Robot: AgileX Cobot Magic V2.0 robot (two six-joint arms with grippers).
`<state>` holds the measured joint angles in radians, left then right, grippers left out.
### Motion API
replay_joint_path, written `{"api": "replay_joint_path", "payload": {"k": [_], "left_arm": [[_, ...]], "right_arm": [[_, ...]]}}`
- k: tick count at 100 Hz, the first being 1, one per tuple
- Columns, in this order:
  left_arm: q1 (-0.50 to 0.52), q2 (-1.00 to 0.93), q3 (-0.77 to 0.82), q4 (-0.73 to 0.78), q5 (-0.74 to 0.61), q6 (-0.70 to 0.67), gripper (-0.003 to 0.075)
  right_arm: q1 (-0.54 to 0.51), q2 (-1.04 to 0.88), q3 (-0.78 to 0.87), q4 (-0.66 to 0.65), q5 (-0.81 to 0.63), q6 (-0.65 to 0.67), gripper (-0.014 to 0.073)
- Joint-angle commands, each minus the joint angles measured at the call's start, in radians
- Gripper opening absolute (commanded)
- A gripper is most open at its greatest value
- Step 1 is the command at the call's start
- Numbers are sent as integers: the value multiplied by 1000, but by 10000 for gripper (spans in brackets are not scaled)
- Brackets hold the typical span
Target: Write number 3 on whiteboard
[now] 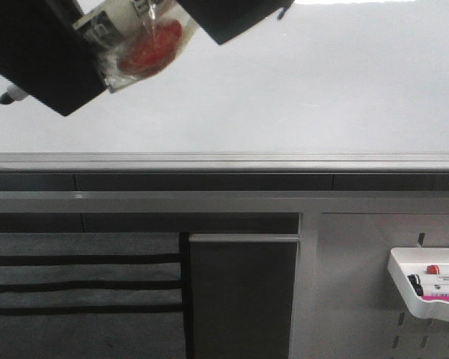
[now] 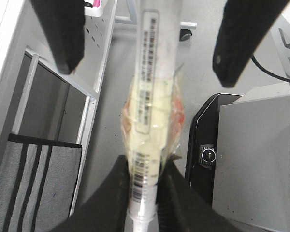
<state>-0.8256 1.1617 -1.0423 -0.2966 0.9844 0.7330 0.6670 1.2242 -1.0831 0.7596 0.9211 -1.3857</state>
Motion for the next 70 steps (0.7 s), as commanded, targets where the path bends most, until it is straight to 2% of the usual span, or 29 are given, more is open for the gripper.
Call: {"api": "replay_joint_path", "payload": {"k": [1,19,57,70], "left_arm": [[-10,-23,-34,-26,-43,3,-20],[-10,-23,-34,-26,-43,3,-20],[-10,-23,-34,-26,-43,4,-20],[-10,-23,-34,-26,-43,4,-20]], "right_arm": [[0,-18,-35,37,-27,-47,402],[0,-18,-35,74,-18,-47,255],[0,-11,-35,79,-15,-47,234],[0,-11,-35,79,-13,-47,136]]}}
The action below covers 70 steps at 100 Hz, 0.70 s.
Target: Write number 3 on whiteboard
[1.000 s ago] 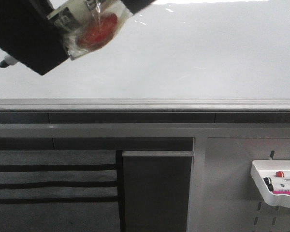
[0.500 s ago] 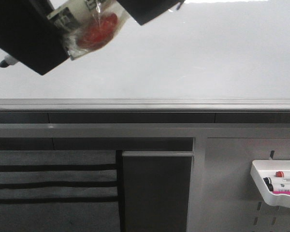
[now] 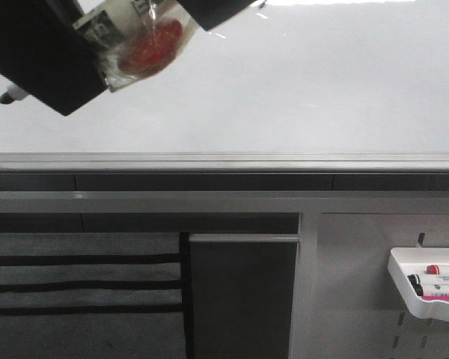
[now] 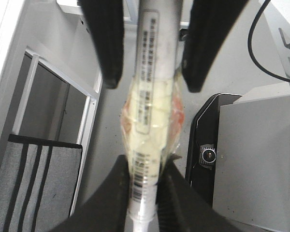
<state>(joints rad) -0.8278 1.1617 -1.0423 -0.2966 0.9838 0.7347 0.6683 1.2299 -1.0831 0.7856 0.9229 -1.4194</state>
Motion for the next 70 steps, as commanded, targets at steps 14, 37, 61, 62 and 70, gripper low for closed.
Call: {"api": "replay_joint_path", "payload": {"k": [14,37,61,62,70], "left_arm": [[-8,-23,-34,-26,-42,2,-20],[-8,-23,-34,-26,-48,2,-14],[-4,-47,-34,5,-68,-19,341],[-4,-51,-34,10,-70,-22,350],[22,-89,-34,39,-107,-69,412]], "right_arm": [[-1,-17,-35,53,-15,-14,49],[-1,-17,-35,53,-14,-14,39],[-7,-37,-35,39,-30,47,39],[-7,-41,-35,30,-36,59,39],[-19,-78,-35,-16,-81,140,39]]}}
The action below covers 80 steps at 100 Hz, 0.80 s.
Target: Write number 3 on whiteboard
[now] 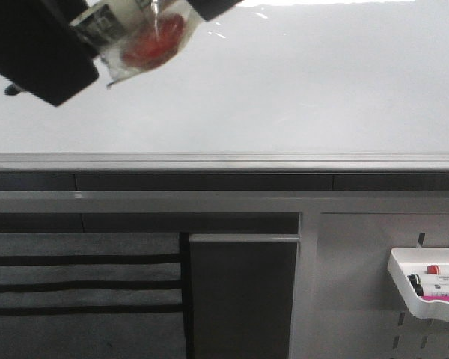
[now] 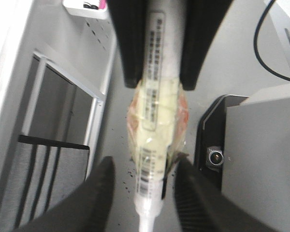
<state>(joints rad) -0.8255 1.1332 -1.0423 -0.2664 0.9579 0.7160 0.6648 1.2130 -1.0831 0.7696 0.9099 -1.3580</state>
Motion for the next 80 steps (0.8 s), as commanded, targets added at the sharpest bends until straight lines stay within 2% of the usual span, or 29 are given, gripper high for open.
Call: {"api": "replay_joint_path", "payload": {"k": [1,20,43,56,65,80], "left_arm": [[22,-69,-34,13,-84,-58,413],[141,-187,-31,11,-127,-107,410],[279,-303,80,-11,-186,-228,410],[299,-352,195,-58,-293,-228,408],[299,-365,234,-58,-342,-228,408],[299,-363,237,-58,-347,-228,408]], "right_arm": [[-19,-65,-35,-12,-72,87,39],[-122,-186,-16,-169,-95,349,40],[-372,-329,175,-187,-121,652,39],[-461,-385,285,-162,-143,673,40],[-470,-404,312,-162,-142,673,40],[-470,-404,310,-157,-132,673,39]]}}
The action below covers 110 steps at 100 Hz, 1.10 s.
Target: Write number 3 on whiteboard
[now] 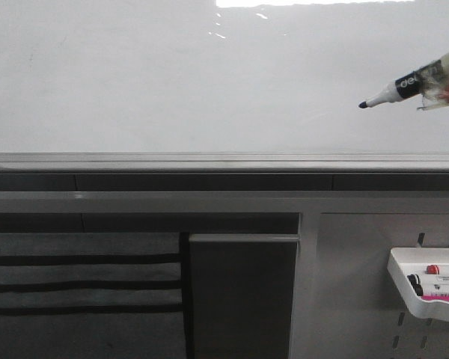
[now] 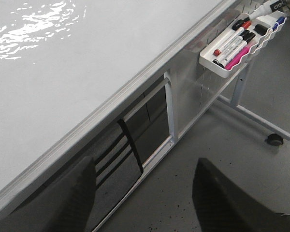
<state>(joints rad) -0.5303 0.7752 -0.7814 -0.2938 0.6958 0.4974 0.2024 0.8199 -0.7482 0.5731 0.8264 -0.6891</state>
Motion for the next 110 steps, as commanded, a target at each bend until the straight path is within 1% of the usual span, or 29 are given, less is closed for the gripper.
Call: {"api": "replay_joint_path", "payload": {"k": [1,6,13,19,32,47,52,57,62,69,75,79,96,110], "left_arm": [[4,-5,-24,-30,-85,-10,408],[4,-5,-24,-30,-83,-10,408],[4,-5,-24,-30,-81,-10,408],[4,-5,-24,-30,-81,-10,408],[4,-3,-24,-30,-81,-10,408],[4,3,-24,-30,-81,-10,408],[4,3,-24,-30,-81,-10,408],[4,7,-24,-30,-81,-10,408],[4,7,-24,-30,-81,-10,408],[4,7,-24,-30,-81,-10,408],[4,7,-24,-30,-81,-10,408],[4,7,-24,-30,-81,-10,408],[4,7,-24,-30,-81,-10,408],[4,7,-24,-30,-81,-10,408]], "right_arm": [[-7,-11,-25,40,-48,4,40],[-7,-9,-25,42,-67,3,40],[-7,-2,-32,83,-108,3,40],[-7,21,-65,100,-111,3,40],[-7,140,-195,100,-39,23,40],[-7,320,-397,102,49,47,39],[7,386,-459,124,103,49,39],[45,433,-510,132,159,49,39],[108,465,-548,105,174,49,40],[169,494,-591,8,106,121,40],[190,515,-637,-85,59,207,40],[191,535,-668,-116,51,240,40],[189,637,-828,-120,123,244,39],[187,712,-904,-122,132,244,40]]}}
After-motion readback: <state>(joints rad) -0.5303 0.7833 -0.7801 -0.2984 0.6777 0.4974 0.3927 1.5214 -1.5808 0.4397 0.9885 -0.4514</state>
